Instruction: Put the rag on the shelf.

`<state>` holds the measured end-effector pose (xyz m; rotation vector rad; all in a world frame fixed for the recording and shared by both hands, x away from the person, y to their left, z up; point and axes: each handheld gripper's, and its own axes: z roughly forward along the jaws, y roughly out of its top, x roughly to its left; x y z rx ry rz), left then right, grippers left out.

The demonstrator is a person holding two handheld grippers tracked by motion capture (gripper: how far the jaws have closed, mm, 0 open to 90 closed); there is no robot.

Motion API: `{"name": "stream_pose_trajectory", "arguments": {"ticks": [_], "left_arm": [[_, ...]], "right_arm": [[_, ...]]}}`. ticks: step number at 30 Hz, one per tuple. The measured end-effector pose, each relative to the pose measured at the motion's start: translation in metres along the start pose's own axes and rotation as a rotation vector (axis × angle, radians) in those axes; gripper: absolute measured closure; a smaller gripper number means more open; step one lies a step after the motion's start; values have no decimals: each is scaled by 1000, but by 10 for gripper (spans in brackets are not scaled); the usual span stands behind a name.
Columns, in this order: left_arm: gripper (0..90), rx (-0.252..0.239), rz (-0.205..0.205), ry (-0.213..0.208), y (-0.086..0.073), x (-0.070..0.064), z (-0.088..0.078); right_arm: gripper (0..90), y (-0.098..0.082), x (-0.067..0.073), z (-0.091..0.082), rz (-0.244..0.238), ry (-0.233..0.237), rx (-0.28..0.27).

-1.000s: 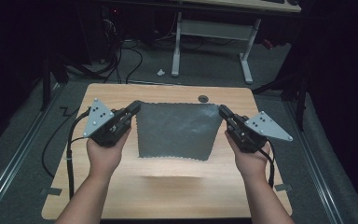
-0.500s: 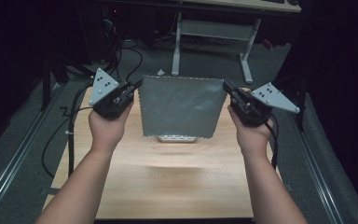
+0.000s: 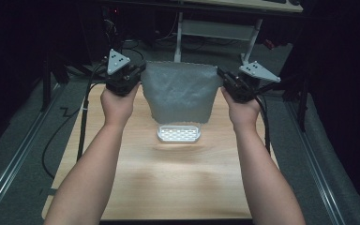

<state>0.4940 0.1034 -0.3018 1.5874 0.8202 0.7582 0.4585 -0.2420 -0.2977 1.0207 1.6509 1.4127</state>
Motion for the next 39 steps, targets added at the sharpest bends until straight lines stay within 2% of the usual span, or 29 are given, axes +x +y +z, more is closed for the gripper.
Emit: {"name": "stream_pose_trajectory", "arguments": {"ticks": [1,2,3,4,6,7,8,9,10,12,13,14,17,21,23,27,29,39], "left_arm": [[892,0,0,0,0,0,0],[892,30,1,-2,-6,2,9],[892,30,1,-2,-6,2,9],[892,67,5,-6,-13,4,18],[892,104,-18,-28,-22,6,27],[891,104,-18,-28,-22,6,27],[891,124,-38,-47,-28,8,32],[891,145,-56,-69,-33,10,35],[891,177,-66,-74,-45,12,41],[891,206,-71,-80,-56,12,45],[891,206,-71,-80,-56,12,45],[891,232,-74,-87,-66,13,48],[891,271,-73,-99,-80,12,52],[891,298,-78,-119,-92,12,53],[891,330,-73,-136,-100,11,53],[891,333,-73,-148,-107,8,50],[891,333,-92,-160,-115,7,46],[891,334,-135,-198,-136,-1,29]], "right_arm": [[897,0,0,0,0,0,0],[897,-7,-4,10,5,-3,33],[897,-7,-4,10,5,-3,33],[897,-13,-9,18,2,-6,62],[897,-19,-14,25,13,-7,93],[897,-19,-14,25,13,-7,93],[897,-22,-17,29,15,-10,108],[897,-25,-20,31,32,-2,115],[897,-32,-26,36,81,26,138],[897,-40,-29,40,82,31,167],[897,-45,-30,42,73,34,184],[897,-49,-30,45,64,32,202],[897,-61,-32,50,71,43,235],[897,-73,-33,53,78,56,253],[897,-83,-33,54,87,61,265],[897,-94,-33,53,96,66,278],[897,-99,-32,52,103,68,282],[895,-123,-26,40,123,81,296]]}}
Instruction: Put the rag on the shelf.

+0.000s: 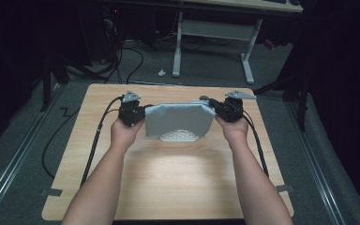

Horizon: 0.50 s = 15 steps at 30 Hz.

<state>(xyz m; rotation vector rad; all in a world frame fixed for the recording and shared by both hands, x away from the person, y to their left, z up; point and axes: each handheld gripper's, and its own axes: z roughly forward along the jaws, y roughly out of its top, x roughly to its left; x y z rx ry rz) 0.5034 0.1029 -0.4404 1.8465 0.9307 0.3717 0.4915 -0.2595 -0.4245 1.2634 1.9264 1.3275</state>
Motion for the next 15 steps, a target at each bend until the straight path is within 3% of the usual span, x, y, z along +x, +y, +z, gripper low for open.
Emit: {"name": "stream_pose_trajectory", "arguments": {"ticks": [3,5,15], "left_arm": [[891,-2,11,-3,-4,-3,0],[891,-5,-6,-12,-9,-2,0],[891,26,-6,-37,-22,-3,7]], "right_arm": [[896,-6,0,0,9,7,2],[896,-13,0,1,16,21,10],[895,-22,9,9,-19,17,39]]}}
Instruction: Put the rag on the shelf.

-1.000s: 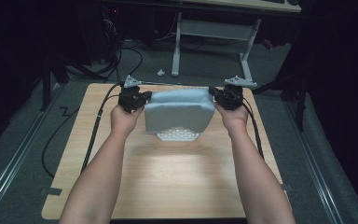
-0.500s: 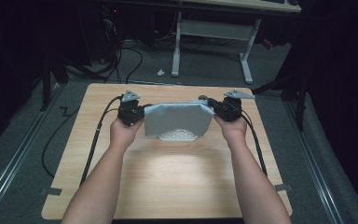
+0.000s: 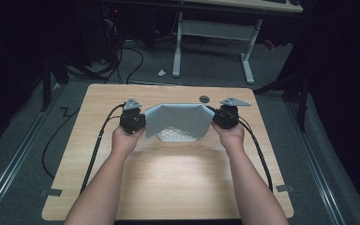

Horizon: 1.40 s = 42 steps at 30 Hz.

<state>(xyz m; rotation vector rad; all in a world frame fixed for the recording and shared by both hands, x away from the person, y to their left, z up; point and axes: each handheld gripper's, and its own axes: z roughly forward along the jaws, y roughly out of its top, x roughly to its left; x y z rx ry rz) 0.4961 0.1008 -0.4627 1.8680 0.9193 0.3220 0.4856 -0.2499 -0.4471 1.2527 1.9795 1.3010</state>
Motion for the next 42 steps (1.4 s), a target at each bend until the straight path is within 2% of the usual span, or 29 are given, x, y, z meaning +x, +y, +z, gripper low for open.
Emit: {"name": "stream_pose_trajectory", "arguments": {"ticks": [5,7,11,20,22,25,27,30,32,36,42], "left_arm": [[890,1,0,-1,-5,0,1],[890,10,3,-3,-6,0,1],[887,3,0,0,-8,-1,1],[880,8,-7,1,-10,-1,2],[862,1,-11,14,-11,0,1],[851,-1,-17,12,-11,1,0],[760,-10,-31,25,-11,3,-2],[730,-22,-42,33,-11,5,-5],[698,-35,-41,62,-9,7,-9],[623,-53,-46,83,-8,10,-15],[625,-80,-57,114,-6,18,-31]], "right_arm": [[896,-7,0,1,13,2,0],[895,-12,-2,4,10,-3,20],[895,-17,-1,7,14,2,28],[893,-20,1,9,1,-9,44],[892,-21,1,9,6,-12,49],[888,-20,1,8,16,-13,49],[822,-19,0,7,11,-21,53],[810,-18,-2,6,18,-27,46],[795,-15,-5,2,26,-36,36],[775,-12,-9,-3,28,-51,24],[766,-9,-14,-10,33,-67,17]]}}
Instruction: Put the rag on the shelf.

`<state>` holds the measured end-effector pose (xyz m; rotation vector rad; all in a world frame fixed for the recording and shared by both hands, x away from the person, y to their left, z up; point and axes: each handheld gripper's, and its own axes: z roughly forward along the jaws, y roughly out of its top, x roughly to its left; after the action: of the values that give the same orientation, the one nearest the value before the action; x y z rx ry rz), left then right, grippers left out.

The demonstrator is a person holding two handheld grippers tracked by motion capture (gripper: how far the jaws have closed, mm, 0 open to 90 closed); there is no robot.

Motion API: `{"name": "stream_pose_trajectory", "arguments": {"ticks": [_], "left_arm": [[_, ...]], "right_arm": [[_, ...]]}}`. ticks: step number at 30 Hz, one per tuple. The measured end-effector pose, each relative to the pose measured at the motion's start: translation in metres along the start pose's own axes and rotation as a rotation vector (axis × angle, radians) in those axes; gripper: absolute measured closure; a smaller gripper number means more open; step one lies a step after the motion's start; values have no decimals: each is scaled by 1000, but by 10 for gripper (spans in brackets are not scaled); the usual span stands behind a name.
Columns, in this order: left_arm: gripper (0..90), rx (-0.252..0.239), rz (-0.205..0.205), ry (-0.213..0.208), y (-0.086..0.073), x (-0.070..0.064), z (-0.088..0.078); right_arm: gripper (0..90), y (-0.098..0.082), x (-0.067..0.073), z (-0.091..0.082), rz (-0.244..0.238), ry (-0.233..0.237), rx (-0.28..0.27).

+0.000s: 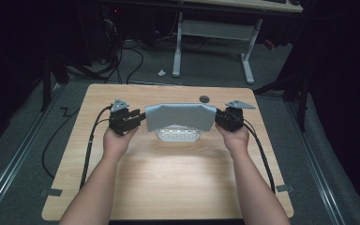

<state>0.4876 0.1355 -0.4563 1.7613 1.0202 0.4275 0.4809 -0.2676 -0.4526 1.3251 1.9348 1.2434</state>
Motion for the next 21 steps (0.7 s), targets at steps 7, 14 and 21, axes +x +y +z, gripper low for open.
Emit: {"name": "stream_pose_trajectory", "arguments": {"ticks": [7,14,21], "left_arm": [[625,-11,-3,25,3,10,-12],[625,-8,10,55,0,18,-21],[587,-40,21,101,-14,16,-44]], "right_arm": [[750,1,-7,-7,-5,-20,-7],[731,-4,-20,-17,13,-48,-12],[688,-5,-13,-35,-47,-56,-64]]}}
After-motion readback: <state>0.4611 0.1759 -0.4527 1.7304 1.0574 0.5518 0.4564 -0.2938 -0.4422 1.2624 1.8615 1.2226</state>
